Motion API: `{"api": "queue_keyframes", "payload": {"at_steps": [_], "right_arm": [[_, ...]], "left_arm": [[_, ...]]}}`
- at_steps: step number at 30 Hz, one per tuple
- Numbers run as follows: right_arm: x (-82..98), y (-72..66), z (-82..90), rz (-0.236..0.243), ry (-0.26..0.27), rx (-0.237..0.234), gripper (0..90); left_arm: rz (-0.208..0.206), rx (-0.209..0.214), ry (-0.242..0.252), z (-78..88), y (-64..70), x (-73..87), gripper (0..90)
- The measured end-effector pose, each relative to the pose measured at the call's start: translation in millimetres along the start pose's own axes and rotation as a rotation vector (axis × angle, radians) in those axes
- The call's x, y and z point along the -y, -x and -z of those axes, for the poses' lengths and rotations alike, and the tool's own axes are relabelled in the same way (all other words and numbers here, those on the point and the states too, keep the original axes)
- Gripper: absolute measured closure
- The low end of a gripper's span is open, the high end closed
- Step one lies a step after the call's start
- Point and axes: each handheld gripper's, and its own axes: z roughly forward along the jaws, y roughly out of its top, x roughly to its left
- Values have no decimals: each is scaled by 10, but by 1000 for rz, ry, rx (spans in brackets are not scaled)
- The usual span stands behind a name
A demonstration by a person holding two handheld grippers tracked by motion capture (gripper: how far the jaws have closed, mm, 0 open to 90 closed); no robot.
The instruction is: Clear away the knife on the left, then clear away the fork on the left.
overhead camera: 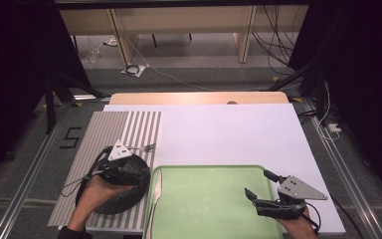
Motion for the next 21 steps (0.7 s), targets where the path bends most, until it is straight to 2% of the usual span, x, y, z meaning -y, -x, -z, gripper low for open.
{"api": "queue_keyframes", "payload": {"at_steps": [21], "right_arm": [[-7, -8, 6, 2, -10, 5, 168]], "left_arm": [[38, -32, 15, 0, -174, 27, 221]]}}
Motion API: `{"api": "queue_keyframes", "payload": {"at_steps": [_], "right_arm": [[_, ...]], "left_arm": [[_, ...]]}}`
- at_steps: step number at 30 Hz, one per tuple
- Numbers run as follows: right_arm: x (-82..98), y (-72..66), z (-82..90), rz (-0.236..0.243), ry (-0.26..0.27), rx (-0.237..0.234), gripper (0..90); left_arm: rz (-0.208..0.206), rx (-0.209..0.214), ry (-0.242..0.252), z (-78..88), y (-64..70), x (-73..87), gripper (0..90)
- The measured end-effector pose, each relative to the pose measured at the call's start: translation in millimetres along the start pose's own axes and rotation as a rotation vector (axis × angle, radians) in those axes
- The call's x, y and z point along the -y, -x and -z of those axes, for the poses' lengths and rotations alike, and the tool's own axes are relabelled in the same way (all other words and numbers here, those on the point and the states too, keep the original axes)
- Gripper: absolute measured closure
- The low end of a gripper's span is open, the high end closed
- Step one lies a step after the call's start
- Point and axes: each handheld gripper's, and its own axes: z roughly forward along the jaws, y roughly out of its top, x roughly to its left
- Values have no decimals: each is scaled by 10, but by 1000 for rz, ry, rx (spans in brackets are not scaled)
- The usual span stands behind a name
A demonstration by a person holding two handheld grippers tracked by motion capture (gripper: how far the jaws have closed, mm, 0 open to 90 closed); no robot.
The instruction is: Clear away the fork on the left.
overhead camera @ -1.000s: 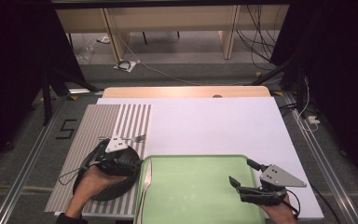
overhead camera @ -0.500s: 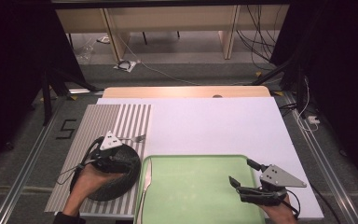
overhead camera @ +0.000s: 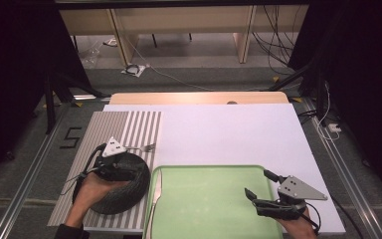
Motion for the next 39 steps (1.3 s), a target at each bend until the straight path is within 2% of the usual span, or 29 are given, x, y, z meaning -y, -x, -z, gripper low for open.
{"api": "queue_keyframes", "payload": {"at_steps": [11, 23, 28, 31, 39], "right_arm": [[6, 1, -3, 3, 2, -5, 169], [-2, -9, 1, 1, 4, -4, 168], [0, -9, 0, 2, 3, -4, 169], [0, -10, -1, -1, 2, -2, 169], [-1, -15, -2, -1, -1, -4, 169]], "left_arm": [[12, -33, -10, -37, -112, 2, 224], [-8, -62, -35, -118, -174, -25, 233], [-19, -70, -62, -169, -240, -49, 236], [-41, -79, -88, -217, -291, -72, 237], [-56, -95, -129, -324, -481, -158, 251]]}}
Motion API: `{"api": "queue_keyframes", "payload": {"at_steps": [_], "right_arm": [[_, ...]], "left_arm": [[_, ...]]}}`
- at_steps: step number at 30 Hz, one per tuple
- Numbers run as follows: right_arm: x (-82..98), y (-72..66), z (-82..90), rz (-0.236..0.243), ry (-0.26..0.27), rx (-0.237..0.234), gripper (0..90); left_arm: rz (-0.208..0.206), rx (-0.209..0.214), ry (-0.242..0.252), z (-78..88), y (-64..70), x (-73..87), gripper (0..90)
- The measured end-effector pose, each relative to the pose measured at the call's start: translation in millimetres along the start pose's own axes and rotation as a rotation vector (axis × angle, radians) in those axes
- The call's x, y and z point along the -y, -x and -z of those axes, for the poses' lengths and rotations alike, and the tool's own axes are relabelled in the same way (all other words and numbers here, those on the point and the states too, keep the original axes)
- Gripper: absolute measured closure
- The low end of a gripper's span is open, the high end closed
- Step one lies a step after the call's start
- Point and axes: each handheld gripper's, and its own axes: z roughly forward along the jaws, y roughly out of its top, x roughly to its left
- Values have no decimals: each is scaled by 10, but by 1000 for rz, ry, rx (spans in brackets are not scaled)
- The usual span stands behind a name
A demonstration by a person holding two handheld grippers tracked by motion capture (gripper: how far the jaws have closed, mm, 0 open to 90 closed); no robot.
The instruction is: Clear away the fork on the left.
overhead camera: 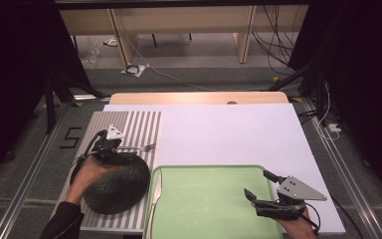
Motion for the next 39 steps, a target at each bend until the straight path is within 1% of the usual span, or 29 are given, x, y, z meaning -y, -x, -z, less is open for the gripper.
{"api": "queue_keyframes", "payload": {"at_steps": [2, 5, 9, 14, 22, 25, 26, 29, 32, 34, 38, 39], "right_arm": [[1, 1, 0, 1, 0, 0, 169], [1, -2, 1, 1, -2, 2, 169], [2, 3, 1, 2, 0, 1, 169], [1, 1, 0, 1, 0, 0, 170], [2, 1, -1, 2, -1, 0, 170], [3, 1, -3, 2, 0, -1, 171], [3, 1, -1, 2, -2, 0, 171], [4, 3, -3, 3, 0, -1, 171], [5, 2, -4, 2, 1, -1, 171], [4, 2, -2, 3, 0, -1, 171], [5, 4, -2, 2, 0, -2, 171], [4, 3, -2, 1, 0, -2, 171]], "left_arm": [[-8, 1, -14, -27, -48, -33, 258], [-22, 2, -47, -86, -101, -73, 260], [-55, -2, -85, -150, -142, -113, 264], [-65, -6, -113, -213, -203, -146, 269], [-84, 20, -168, -354, -252, -181, 288], [-103, 23, -190, -413, -271, -194, 307], [-115, 24, -200, -429, -278, -201, 315], [-135, 18, -227, -480, -295, -220, 333], [-136, 19, -246, -524, -324, -240, 352], [-136, 28, -259, -550, -341, -251, 363], [-167, 33, -301, -597, -360, -266, 380], [-174, 33, -304, -608, -367, -270, 394]]}}
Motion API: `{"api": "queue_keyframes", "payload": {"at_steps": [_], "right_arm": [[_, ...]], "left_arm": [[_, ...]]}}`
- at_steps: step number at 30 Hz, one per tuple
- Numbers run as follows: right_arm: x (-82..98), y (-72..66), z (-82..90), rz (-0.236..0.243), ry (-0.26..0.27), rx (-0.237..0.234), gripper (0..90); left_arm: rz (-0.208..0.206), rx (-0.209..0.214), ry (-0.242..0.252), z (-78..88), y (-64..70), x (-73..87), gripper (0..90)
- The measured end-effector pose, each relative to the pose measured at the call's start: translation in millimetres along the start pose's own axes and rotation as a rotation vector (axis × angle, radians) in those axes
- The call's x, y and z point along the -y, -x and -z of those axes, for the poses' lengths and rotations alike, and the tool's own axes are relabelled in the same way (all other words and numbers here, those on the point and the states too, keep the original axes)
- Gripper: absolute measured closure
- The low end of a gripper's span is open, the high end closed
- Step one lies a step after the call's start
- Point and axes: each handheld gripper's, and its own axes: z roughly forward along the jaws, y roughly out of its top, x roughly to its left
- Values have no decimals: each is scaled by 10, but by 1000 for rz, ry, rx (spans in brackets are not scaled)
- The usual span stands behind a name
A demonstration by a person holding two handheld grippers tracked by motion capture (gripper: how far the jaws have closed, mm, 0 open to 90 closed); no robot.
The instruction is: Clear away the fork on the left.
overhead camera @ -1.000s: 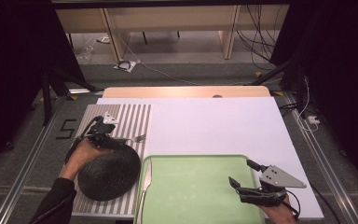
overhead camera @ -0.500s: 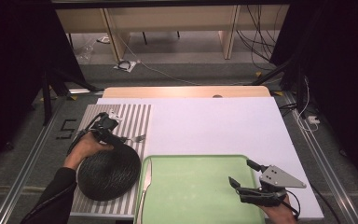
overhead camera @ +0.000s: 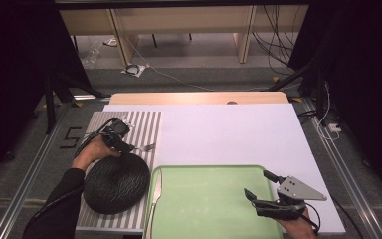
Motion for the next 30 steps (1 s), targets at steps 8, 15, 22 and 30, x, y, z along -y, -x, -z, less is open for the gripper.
{"api": "queue_keyframes", "payload": {"at_steps": [8, 15, 22, 30], "right_arm": [[1, -1, -1, 2, -1, -1, 172], [2, 2, -2, 2, -4, -1, 173], [3, 3, 1, 2, -2, -2, 173], [3, 4, 0, 1, -1, -3, 173]], "left_arm": [[-23, 20, -42, -124, -32, -13, 448], [-61, 40, -60, -147, -12, -89, 523], [-92, 51, -111, -197, -4, -141, 580], [-102, 72, -145, -241, -20, -138, 636]]}}
